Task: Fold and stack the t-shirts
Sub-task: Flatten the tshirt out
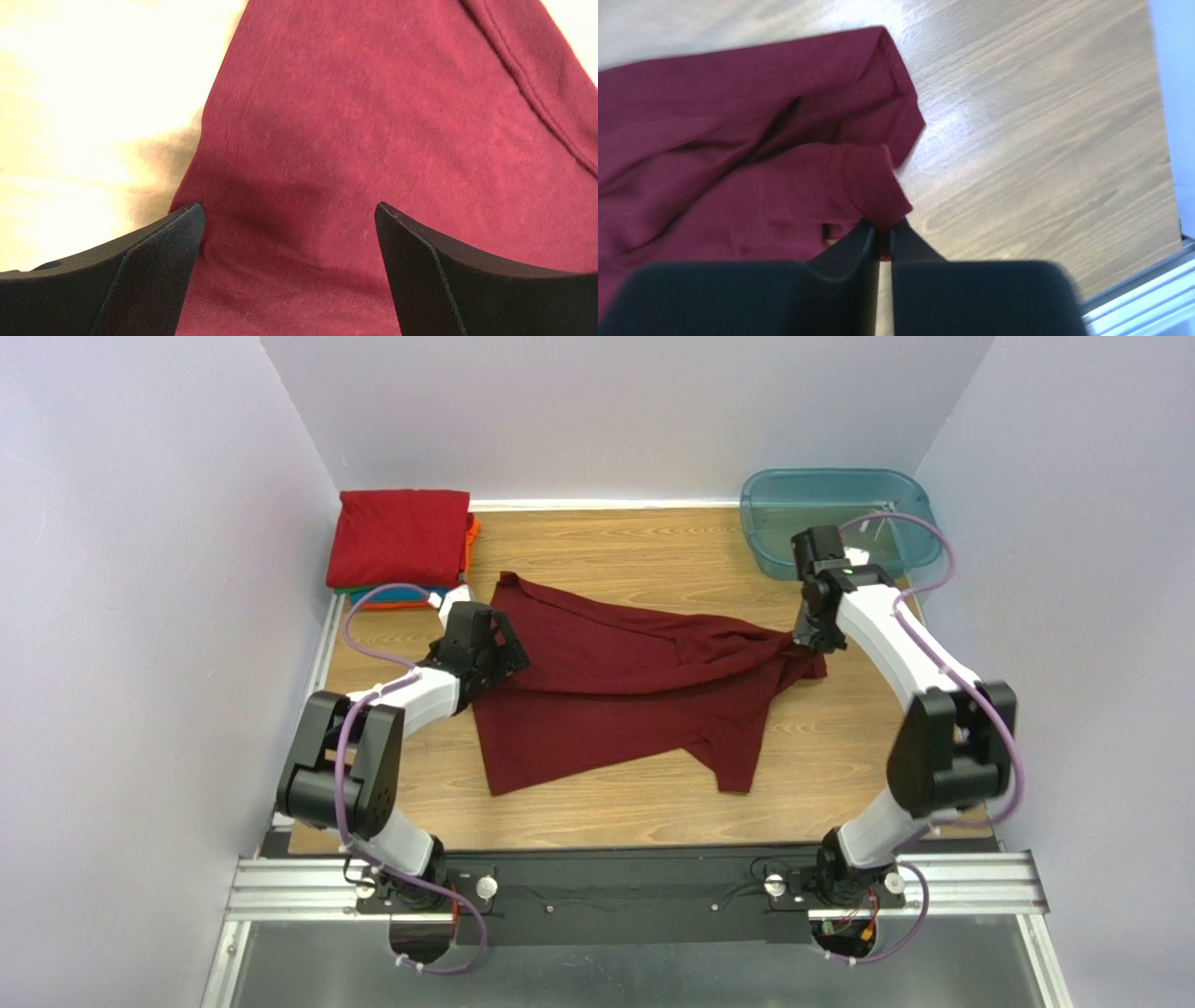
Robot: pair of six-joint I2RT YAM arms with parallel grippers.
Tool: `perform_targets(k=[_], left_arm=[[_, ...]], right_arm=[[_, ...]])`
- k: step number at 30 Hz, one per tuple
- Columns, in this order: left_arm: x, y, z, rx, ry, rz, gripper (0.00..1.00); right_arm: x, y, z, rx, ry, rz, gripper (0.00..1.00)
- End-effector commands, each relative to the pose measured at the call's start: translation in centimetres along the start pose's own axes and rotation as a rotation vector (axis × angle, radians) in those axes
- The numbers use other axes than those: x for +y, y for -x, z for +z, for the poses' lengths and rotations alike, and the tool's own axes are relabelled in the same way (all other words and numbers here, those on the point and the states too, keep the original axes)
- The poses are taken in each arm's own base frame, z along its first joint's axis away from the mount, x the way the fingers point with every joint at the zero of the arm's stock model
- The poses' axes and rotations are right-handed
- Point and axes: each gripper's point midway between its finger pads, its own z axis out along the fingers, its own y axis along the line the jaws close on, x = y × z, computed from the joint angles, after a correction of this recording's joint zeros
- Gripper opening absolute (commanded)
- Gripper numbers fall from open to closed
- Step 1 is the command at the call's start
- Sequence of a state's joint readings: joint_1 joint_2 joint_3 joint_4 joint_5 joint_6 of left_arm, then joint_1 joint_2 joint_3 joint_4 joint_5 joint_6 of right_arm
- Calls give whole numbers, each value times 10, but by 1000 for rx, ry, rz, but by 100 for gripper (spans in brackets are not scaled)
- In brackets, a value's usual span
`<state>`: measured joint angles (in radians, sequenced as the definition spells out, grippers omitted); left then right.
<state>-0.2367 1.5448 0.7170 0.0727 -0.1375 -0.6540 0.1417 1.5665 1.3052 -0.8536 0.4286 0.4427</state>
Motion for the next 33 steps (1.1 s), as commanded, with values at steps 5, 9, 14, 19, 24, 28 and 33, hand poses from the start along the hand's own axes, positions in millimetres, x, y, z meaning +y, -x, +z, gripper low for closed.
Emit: perform_targets(k=[5,9,14,19,24,28,33], left_arm=[[-21,38,-2,-64,-33,14,98],[-23,57,-33,-138,-47,-7,98],[-25,38,-64,-142,-134,-74,98],[-28,-10,-81,-75,-229,-85,98],[-24,-40,-82,-15,-227,-74,98],[-17,-47,-80,-1,-202,-73,98],[-15,-49,-81,-4,-195,-84,98]], right_arm=[[21,9,32,30,-4,8,59],[14,-7,11,29,56,22,93],[12,-71,-11,127,217,8,100],[41,-131,-37,211,538,2,100],[50,-161,-20,271,579,14,97],[60,-190,-11,351,597,-6,81],[69,-208,3,390,585,-35,50]])
